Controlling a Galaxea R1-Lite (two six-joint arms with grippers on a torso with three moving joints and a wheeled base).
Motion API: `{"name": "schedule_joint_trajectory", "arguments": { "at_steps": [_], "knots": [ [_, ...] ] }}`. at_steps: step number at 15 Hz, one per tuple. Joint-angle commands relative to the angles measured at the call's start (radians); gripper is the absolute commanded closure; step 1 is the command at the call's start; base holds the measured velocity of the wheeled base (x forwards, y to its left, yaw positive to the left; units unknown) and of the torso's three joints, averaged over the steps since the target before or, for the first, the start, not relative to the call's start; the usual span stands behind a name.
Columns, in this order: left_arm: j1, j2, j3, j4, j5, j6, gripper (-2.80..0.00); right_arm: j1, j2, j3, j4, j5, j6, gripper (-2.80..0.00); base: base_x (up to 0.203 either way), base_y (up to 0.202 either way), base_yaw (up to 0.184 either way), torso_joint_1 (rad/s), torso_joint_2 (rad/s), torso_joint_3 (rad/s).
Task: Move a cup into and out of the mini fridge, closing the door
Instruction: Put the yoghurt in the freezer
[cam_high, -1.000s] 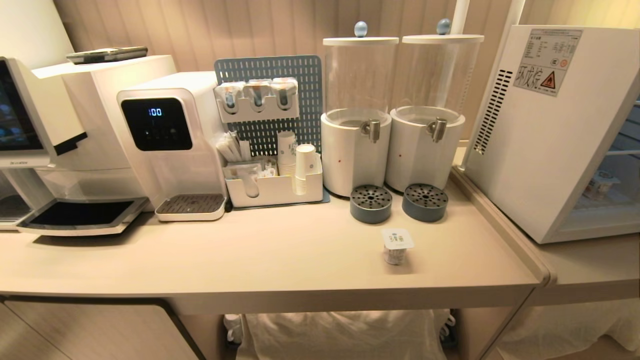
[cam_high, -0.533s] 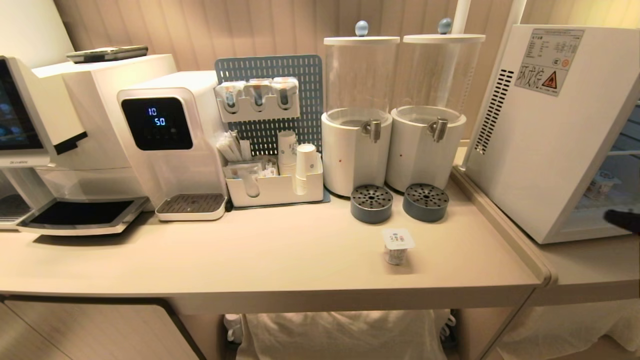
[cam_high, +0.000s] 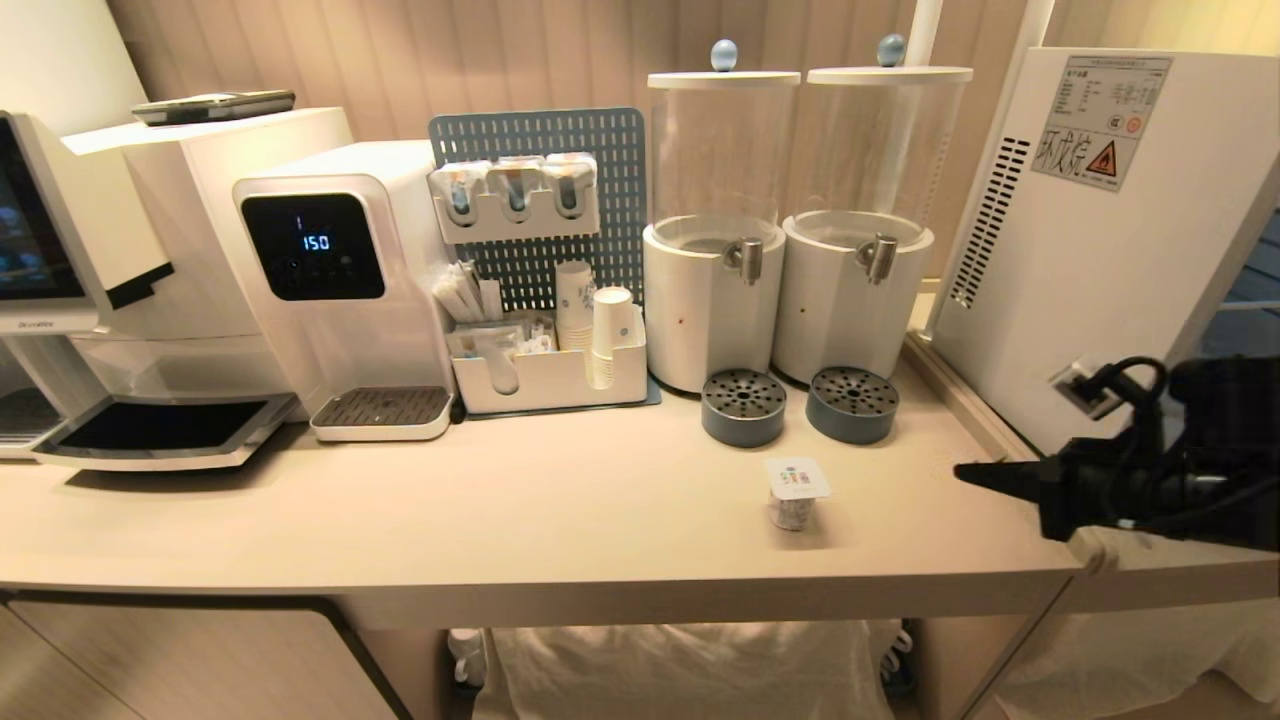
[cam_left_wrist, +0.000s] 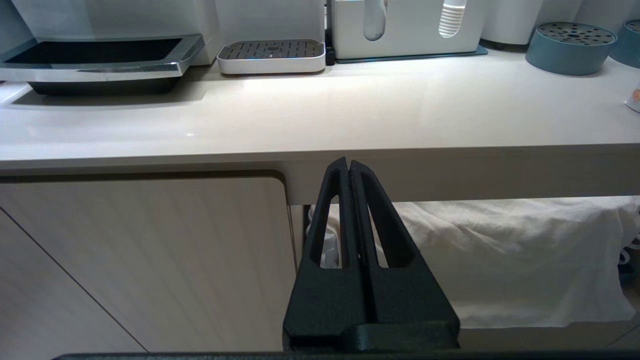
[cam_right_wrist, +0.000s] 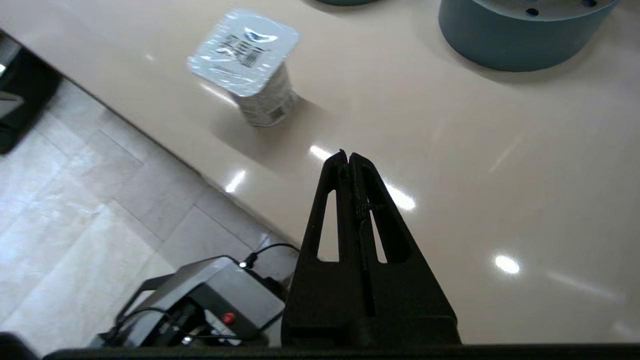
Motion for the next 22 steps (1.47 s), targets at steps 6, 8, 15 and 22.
{"name": "schedule_joint_trajectory", "arguments": {
  "at_steps": [6,8,15,22],
  "knots": [
    [0.0,0.001,0.0,-0.001,0.0,0.0,0.0,0.243,0.292,-0.052,-0.263,-0.234,-0.002,-2.8,0.0,0.0,0.0,0.0,0.0,0.0],
    [0.0,0.001,0.0,-0.001,0.0,-0.001,0.0,0.271,0.296,-0.078,-0.232,-0.237,0.028,-2.8,0.0,0.0,0.0,0.0,0.0,0.0],
    [0.0,0.001,0.0,-0.001,0.0,0.0,0.0,0.294,0.376,-0.163,-0.224,-0.252,0.056,-2.8,0.0,0.0,0.0,0.0,0.0,0.0],
    [0.0,0.001,0.0,-0.001,0.0,0.0,0.0,0.364,0.617,-0.222,-0.639,-0.463,0.126,-2.8,0.0,0.0,0.0,0.0,0.0,0.0]
  ]
}}
